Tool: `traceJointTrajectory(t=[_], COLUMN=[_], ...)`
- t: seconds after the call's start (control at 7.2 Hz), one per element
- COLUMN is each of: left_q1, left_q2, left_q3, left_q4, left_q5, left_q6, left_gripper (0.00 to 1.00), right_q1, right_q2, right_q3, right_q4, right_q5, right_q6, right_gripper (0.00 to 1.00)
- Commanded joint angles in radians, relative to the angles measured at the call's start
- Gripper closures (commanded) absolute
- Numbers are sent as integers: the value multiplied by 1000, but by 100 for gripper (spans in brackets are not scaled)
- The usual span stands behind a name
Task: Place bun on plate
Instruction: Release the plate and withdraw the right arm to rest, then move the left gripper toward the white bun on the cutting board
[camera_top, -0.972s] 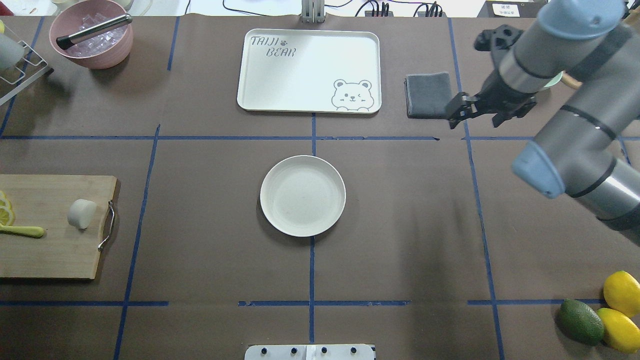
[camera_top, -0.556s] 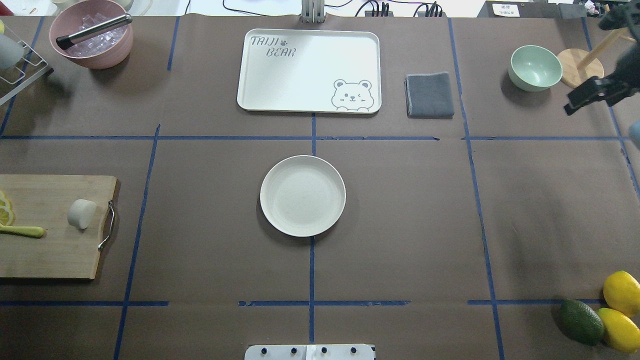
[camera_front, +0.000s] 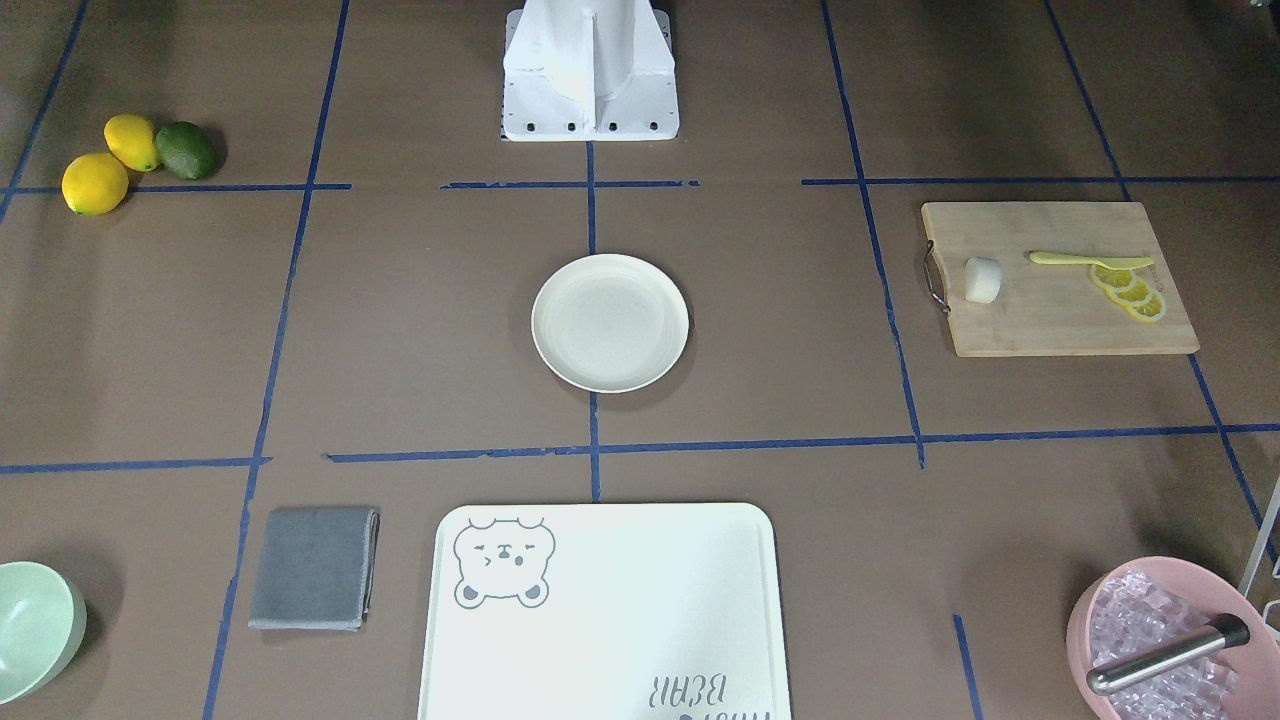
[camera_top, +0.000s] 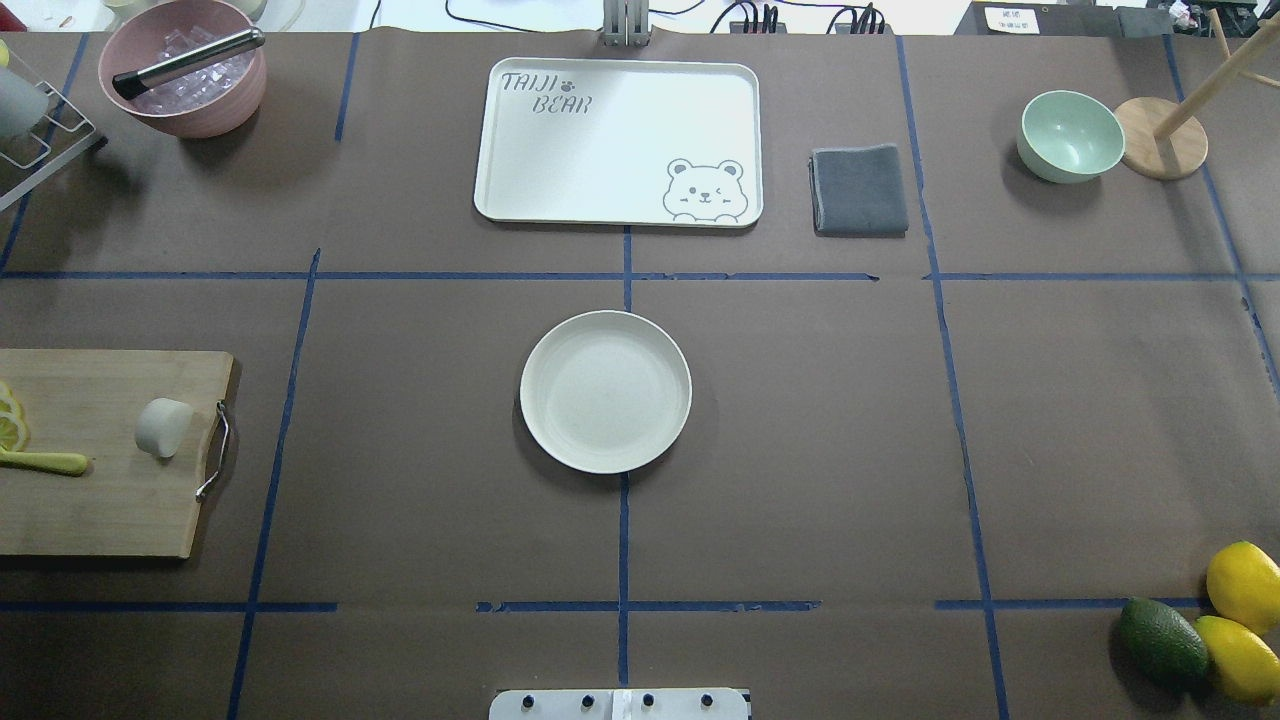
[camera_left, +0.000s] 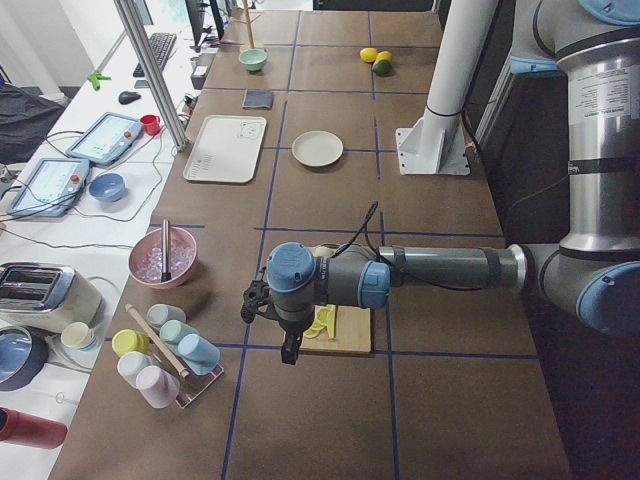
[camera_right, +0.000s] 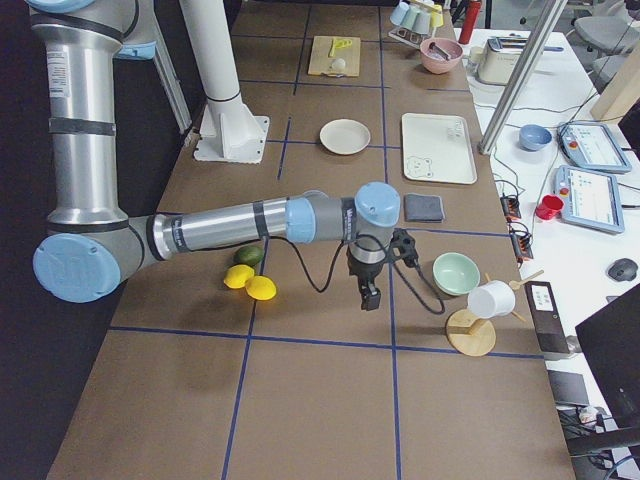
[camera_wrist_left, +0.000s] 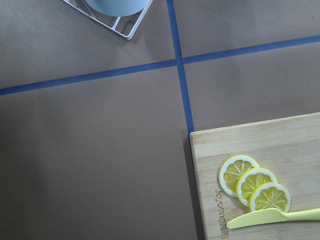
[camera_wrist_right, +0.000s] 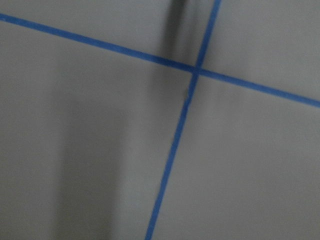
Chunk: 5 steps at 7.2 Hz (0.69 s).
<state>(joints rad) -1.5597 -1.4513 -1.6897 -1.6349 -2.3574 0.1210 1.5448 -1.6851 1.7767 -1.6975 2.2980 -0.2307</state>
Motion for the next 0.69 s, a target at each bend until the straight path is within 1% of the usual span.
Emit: traceJointTrajectory(t=[0.0,0.28,0.42,0.56], left_q1=[9,10,44,138], left_q2=[-38,-49,-49,-49], left_q3=[31,16,-2,-11], left_q4=[0,-9,-85,-120], left_q5=[-5,-6,-7,-11], left_q6=[3,12,-9,-112], left_gripper=[0,0,0,0], right_q1=[60,60,60,60], right_q2=[-85,-81,-82,-84], right_q3=[-10,-7,-5,-2], right_q4=[18,18,18,18], right_q5=[0,0,0,1], right_q6=[-10,-1,-2,-1], right_gripper=[0,0,0,0])
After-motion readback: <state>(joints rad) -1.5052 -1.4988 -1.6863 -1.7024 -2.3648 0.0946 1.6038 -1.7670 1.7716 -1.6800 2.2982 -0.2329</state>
